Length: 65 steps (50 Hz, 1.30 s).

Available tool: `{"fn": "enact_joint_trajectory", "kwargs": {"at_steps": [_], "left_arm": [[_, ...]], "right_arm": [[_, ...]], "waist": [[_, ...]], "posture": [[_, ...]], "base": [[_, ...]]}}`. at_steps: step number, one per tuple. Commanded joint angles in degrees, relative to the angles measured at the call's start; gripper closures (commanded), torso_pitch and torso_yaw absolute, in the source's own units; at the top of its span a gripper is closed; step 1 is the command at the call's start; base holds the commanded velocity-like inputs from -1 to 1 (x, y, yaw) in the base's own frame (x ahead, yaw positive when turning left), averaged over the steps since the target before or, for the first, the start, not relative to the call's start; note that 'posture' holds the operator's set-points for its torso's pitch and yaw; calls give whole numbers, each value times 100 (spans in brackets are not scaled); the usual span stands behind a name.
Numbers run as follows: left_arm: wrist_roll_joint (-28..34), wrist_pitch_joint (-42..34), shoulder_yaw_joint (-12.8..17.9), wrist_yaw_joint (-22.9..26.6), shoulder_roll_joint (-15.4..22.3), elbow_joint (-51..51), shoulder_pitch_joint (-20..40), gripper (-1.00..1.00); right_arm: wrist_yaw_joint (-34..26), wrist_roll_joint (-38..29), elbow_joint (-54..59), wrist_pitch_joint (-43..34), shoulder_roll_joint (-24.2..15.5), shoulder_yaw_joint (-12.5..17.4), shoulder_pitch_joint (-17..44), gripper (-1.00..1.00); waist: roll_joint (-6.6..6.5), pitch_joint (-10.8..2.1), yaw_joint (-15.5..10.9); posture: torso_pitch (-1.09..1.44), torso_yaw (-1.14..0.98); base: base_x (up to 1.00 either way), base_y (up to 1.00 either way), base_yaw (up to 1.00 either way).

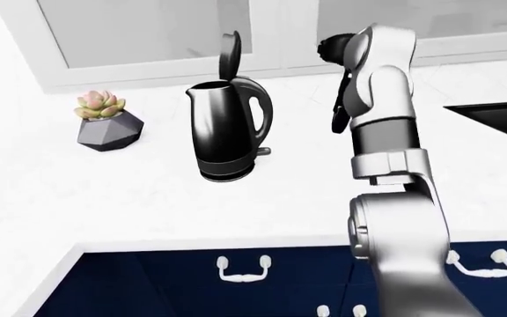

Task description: Close the lid of the electric kettle.

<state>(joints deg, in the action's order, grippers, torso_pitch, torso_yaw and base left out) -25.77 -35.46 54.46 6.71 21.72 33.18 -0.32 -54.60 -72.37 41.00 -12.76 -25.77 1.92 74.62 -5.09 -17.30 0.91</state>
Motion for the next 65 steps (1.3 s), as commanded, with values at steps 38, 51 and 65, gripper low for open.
{"fn": "enact_joint_trajectory", "kwargs": {"at_steps": [38, 51, 65], "left_arm": [[-47, 188, 14, 6, 113, 127, 88, -100], [-101, 120, 44, -28, 148, 163, 98, -100], [-126, 128, 74, -21, 153, 139, 85, -100]], "right_arm": [[978, -258, 1697, 161, 688, -354, 1440, -100], [1192, -206, 2012, 66, 998, -420, 1592, -100], [1400, -88, 2280, -36, 1384, -512, 1783, -100]], "waist": [[-44, -16, -42], [-67, -17, -51], [-97, -20, -54]], "posture": [[-48, 0], [-48, 0], [-48, 0]], "base": [[0, 0, 0], [0, 0, 0], [0, 0, 0]]}}
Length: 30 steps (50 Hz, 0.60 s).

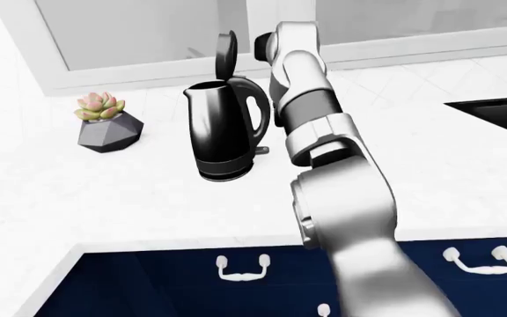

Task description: Close the lid of the electric kettle.

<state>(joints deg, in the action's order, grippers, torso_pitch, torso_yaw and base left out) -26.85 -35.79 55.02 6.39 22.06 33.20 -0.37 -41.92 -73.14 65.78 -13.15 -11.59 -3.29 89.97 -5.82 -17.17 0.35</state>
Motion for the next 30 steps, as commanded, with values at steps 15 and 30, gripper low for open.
{"fn": "enact_joint_trajectory", "kwargs": {"at_steps": [15, 30], "left_arm": [[-49, 154, 37, -10, 138, 123, 98, -100], [-88, 159, 63, -16, 149, 124, 81, -100]], "right_arm": [[232, 86, -14, -26, 292, -77, 481, -100], [327, 217, 43, -111, 789, -148, 599, -100]], "waist": [[-46, -23, -12], [-80, -22, -9]], "posture": [[-48, 0], [-48, 0]], "base": [[0, 0, 0], [0, 0, 0]]}}
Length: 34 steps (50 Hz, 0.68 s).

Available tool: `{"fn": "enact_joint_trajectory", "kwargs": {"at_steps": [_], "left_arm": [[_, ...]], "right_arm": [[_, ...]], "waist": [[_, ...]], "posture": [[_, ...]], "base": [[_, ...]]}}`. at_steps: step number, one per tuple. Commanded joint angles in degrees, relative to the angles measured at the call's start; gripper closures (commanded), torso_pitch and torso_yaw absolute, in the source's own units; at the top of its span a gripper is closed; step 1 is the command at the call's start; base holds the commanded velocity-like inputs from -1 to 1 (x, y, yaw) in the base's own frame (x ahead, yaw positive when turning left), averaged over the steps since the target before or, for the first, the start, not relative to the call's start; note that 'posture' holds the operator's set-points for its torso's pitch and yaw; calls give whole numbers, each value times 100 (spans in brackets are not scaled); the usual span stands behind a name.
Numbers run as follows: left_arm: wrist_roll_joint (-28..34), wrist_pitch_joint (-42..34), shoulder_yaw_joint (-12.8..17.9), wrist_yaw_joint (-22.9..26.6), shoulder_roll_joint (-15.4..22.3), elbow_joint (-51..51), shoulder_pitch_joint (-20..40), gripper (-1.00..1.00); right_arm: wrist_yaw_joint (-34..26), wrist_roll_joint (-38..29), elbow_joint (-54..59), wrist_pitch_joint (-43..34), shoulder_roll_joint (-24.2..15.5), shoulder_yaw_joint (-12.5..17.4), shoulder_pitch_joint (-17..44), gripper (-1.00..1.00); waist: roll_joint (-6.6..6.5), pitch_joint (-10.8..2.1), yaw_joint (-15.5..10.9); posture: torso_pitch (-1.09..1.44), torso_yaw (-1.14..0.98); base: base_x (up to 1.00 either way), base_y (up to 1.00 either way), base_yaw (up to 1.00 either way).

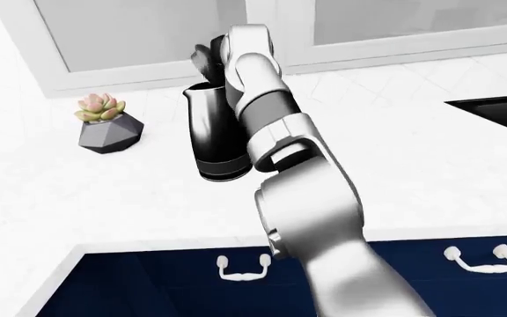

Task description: Close the lid of the electric kettle.

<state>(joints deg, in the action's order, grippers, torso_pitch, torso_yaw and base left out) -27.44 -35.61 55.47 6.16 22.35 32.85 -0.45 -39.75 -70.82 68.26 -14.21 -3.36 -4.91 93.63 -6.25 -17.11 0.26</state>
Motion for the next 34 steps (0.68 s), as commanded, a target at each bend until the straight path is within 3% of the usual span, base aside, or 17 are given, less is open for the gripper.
{"fn": "enact_joint_trajectory", "kwargs": {"at_steps": [1, 8, 34], "left_arm": [[-50, 117, 39, 1, 128, 173, 91, -100], [-62, 122, 60, 2, 141, 153, 93, -100], [-34, 174, 33, 2, 145, 109, 95, -100]], "right_arm": [[125, -18, -176, 7, -14, 1, 250, -100], [66, -17, -187, 16, 138, -46, 350, -100], [35, -10, -158, 12, -36, 1, 410, -100]], "waist": [[-39, -28, 0], [-51, -20, -8], [-51, -21, -18]], "posture": [[-48, 0], [-48, 0], [-48, 0]], "base": [[0, 0, 0], [0, 0, 0], [0, 0, 0]]}}
